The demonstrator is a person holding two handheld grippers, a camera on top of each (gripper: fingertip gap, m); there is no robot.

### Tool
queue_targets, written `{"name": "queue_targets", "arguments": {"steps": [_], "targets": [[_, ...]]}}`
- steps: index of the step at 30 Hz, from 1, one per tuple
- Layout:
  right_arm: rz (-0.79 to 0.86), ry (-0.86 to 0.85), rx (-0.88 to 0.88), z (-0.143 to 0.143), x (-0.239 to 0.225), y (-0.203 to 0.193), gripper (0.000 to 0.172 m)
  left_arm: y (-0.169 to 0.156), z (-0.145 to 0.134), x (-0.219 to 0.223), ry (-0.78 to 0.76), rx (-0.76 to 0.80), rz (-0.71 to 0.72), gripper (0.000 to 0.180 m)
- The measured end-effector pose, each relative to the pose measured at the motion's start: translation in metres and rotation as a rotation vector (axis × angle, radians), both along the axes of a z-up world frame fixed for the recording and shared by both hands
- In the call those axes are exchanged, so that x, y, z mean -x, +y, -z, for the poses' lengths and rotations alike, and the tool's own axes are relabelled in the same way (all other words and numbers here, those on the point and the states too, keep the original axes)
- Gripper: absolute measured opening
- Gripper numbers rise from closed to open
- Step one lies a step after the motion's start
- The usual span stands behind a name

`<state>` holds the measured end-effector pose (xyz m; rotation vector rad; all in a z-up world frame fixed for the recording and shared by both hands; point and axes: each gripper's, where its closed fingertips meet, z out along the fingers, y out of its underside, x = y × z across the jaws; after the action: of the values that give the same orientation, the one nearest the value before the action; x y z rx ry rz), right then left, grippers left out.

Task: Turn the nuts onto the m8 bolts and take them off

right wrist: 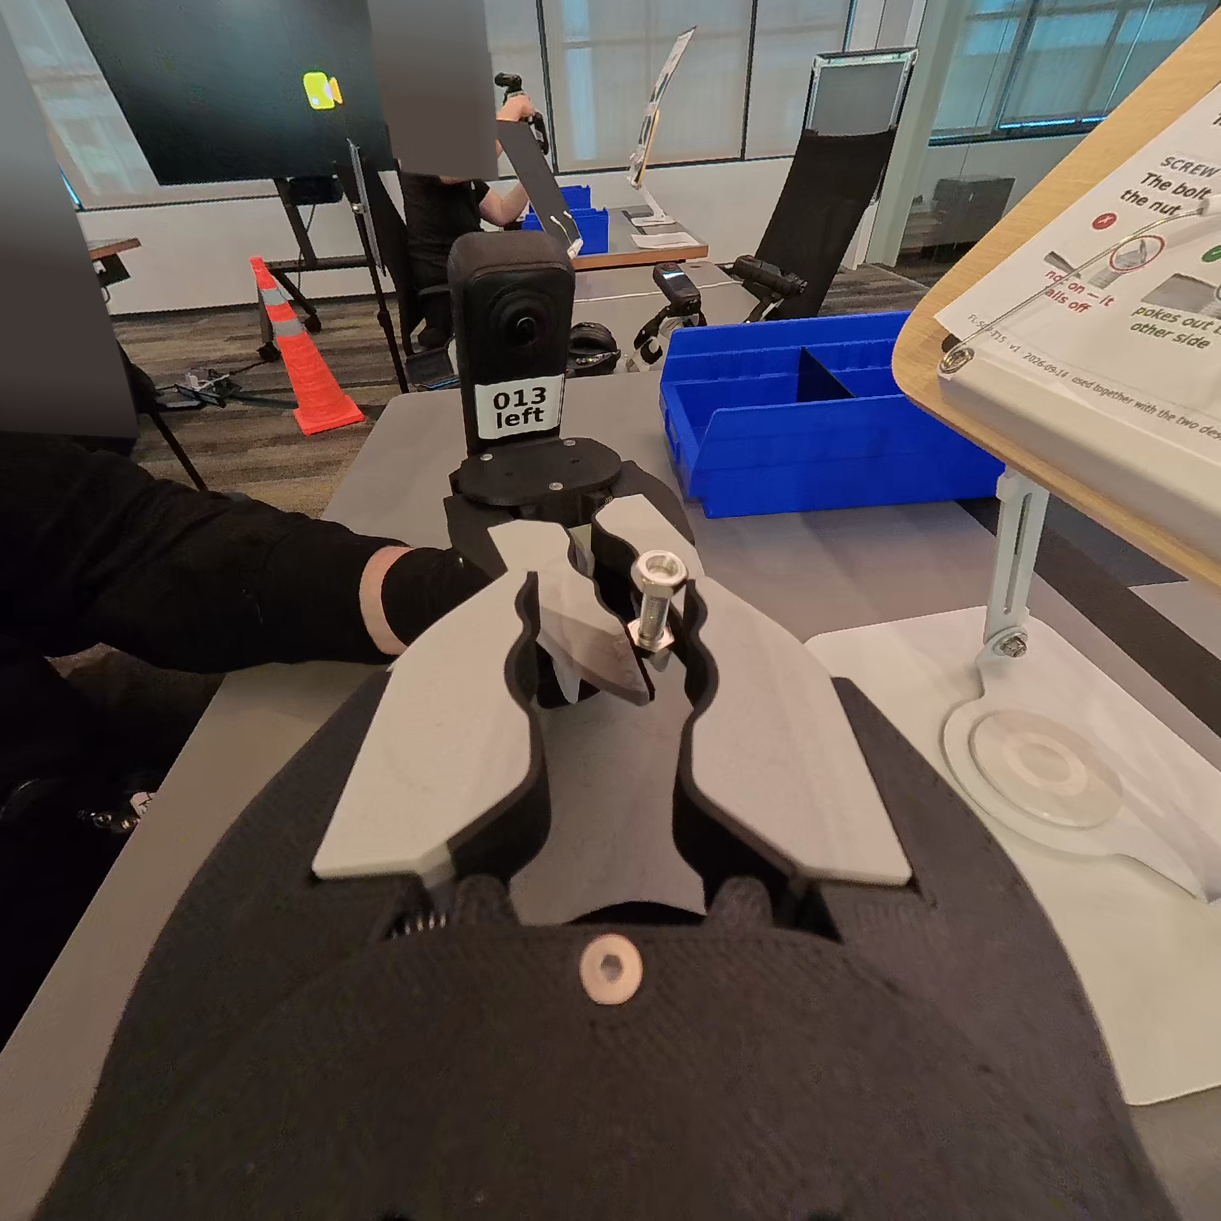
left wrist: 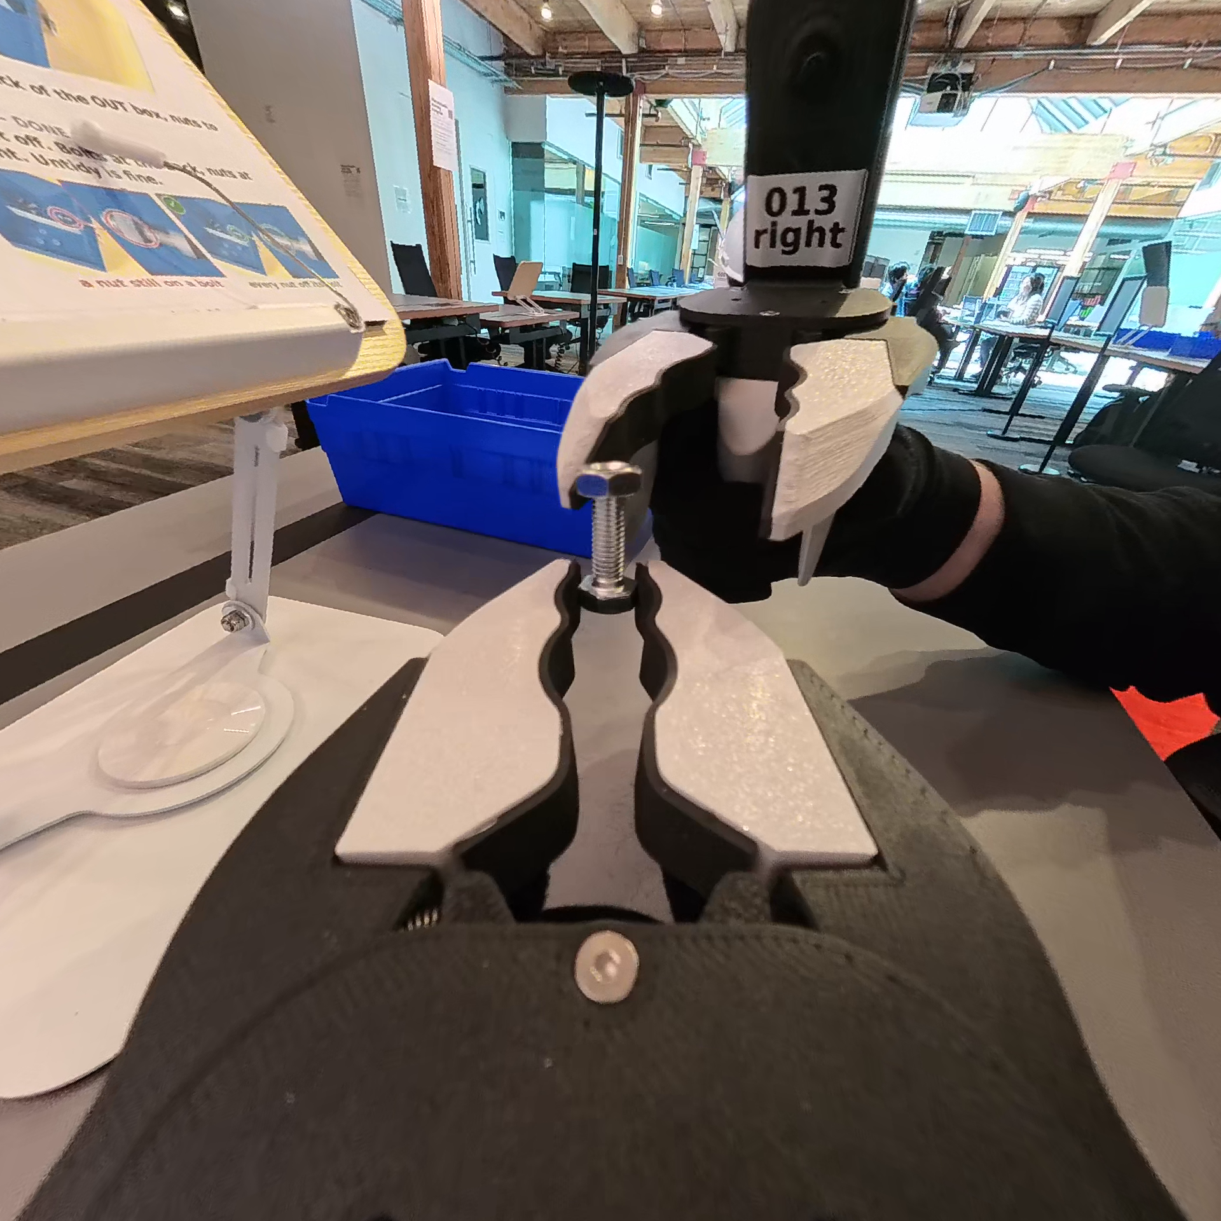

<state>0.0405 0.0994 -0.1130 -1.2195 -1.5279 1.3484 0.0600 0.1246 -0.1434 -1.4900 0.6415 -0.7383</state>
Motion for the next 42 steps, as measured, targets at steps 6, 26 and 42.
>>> {"name": "queue_targets", "arguments": {"steps": [6,26,42], "targets": [[0.001,-0.006,-0.011,0.001,-0.006,0.000,0.032,0.001,-0.001,0.002,-0.007,0.001,-0.004,0.015],[-0.022,0.041,-0.006,-0.006,-0.006,-0.007,0.044,0.001,-0.003,0.004,-0.027,0.003,-0.001,0.015],[-0.020,0.080,0.002,-0.009,0.004,-0.008,0.058,0.000,-0.005,0.003,-0.040,0.002,0.007,0.016]]}}
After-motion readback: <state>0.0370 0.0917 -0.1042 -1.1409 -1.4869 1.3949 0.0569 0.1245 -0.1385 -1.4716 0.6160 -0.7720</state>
